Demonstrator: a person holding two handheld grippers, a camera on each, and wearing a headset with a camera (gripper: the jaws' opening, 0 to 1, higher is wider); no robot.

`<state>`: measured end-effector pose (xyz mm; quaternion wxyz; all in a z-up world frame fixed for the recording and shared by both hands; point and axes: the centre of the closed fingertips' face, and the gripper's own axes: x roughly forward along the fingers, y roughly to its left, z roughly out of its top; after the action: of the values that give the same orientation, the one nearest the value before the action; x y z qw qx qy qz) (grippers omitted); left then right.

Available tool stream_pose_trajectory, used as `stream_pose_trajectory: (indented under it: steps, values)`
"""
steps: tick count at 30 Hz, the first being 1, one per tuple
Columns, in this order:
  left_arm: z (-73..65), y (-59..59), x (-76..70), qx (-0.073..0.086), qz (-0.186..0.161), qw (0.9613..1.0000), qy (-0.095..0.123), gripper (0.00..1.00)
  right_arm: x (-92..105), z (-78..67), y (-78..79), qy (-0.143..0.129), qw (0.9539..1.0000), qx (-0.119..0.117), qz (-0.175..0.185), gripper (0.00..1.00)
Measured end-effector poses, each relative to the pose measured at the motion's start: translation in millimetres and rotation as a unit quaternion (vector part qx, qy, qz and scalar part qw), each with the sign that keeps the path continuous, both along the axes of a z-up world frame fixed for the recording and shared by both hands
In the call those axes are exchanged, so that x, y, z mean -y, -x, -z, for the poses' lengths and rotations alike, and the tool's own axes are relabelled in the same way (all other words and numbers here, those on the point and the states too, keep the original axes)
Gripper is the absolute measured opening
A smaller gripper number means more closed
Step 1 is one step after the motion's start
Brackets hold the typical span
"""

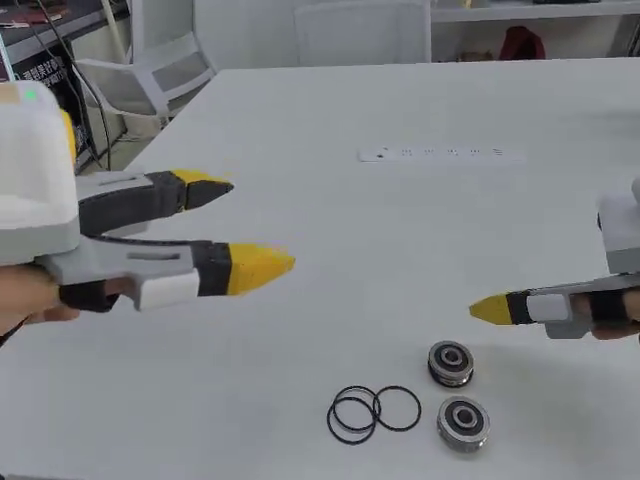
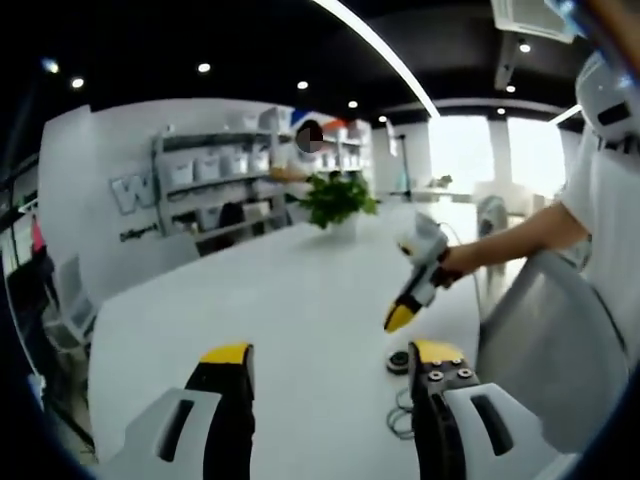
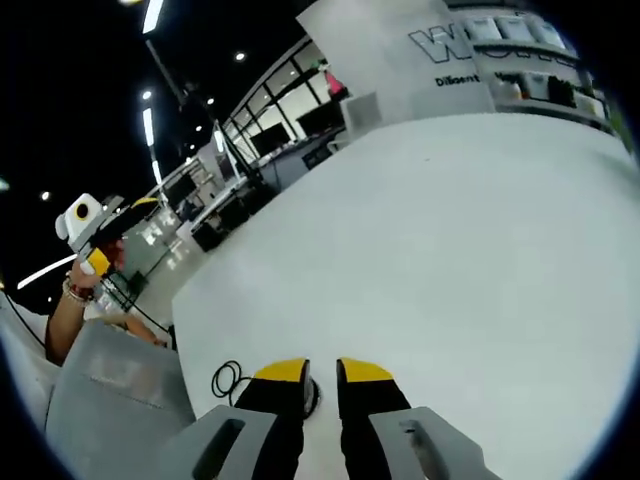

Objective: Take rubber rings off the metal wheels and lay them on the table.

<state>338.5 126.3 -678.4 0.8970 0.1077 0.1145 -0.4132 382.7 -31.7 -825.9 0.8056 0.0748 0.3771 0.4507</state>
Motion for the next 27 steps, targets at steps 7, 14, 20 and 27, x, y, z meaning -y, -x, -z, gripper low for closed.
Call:
stream_pose_trajectory:
  steps: [7,14,20,27]
  values:
    - [-4.8,-10.8,51.3,0.021,0.067,0.9974,-0.014,0.62,2.0,2.1,10.4,0.021,0.9989,0.018,-0.038,0.1]
    - [6.4,-15.5,93.9,0.015,0.127,0.9917,-0.019,0.6,0.3,6.3,19.3,0.03,0.9971,0.02,-0.067,0.12]
    - [26.8,-21.2,120.0,0.009,0.164,0.9858,-0.032,0.53,-0.2,15.9,28.5,0.06,0.9927,0.025,-0.101,0.13]
    - [58.9,-26.3,139.6,-0.014,0.183,0.9821,-0.041,0.48,-0.7,25.6,34.6,0.088,0.9874,0.031,-0.128,0.15]
